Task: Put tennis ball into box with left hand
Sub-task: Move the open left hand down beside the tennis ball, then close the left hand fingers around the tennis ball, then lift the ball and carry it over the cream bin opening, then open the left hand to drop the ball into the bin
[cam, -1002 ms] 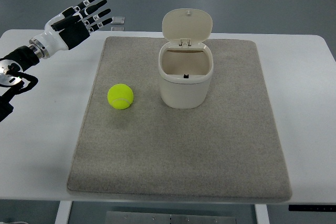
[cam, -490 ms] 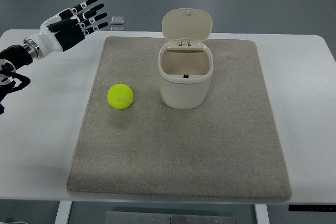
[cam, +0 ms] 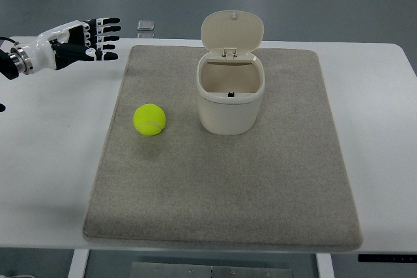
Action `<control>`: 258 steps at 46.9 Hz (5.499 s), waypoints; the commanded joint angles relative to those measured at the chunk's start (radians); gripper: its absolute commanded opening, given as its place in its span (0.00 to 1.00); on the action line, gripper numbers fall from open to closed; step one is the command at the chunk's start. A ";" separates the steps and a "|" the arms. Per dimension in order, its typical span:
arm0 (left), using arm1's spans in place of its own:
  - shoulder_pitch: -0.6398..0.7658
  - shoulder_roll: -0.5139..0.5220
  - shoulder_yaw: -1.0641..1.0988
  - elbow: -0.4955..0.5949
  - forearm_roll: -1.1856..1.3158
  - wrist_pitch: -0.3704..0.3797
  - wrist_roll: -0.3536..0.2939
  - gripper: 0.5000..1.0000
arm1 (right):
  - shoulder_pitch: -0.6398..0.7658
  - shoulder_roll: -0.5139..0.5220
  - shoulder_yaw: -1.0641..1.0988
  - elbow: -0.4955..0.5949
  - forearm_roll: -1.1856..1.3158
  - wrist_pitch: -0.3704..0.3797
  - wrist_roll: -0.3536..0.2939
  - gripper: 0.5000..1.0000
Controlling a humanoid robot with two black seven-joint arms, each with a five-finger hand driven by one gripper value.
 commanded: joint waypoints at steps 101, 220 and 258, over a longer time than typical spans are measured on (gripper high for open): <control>-0.030 -0.015 0.237 -0.341 1.223 0.398 -0.350 0.33 | 0.000 0.000 0.000 0.000 0.000 0.000 0.000 0.81; -0.381 -0.178 0.346 -0.394 1.329 0.648 -0.381 0.48 | 0.000 0.000 0.000 0.000 0.000 0.000 0.000 0.80; -0.381 -0.156 0.347 -0.404 1.318 0.631 -0.382 0.69 | 0.000 0.000 0.000 0.000 0.000 0.000 0.000 0.80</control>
